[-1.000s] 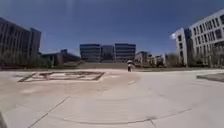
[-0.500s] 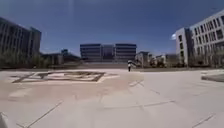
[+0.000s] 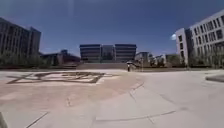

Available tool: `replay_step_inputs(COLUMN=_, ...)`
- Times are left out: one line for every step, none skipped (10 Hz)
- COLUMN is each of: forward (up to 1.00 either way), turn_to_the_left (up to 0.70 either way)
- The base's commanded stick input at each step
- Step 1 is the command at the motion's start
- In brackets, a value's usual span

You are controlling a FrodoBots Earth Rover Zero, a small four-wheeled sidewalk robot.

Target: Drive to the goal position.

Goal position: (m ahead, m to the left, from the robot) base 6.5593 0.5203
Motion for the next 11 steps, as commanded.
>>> replay_step_inputs(forward=0.66, turn_to_the_left=0.00)
replay_step_inputs(forward=0.66, turn_to_the_left=0.00)
replay_step_inputs(forward=0.66, turn_to_the_left=0.00)
replay_step_inputs(forward=0.66, turn_to_the_left=0.00)
replay_step_inputs(forward=0.66, turn_to_the_left=0.00)
replay_step_inputs(forward=0.66, turn_to_the_left=0.00)
replay_step_inputs(forward=0.65, turn_to_the_left=0.00)
replay_step_inputs(forward=0.65, turn_to_the_left=0.00)
replay_step_inputs(forward=0.65, turn_to_the_left=0.00)
replay_step_inputs(forward=0.65, turn_to_the_left=0.00)
replay_step_inputs(forward=0.65, turn_to_the_left=0.00)
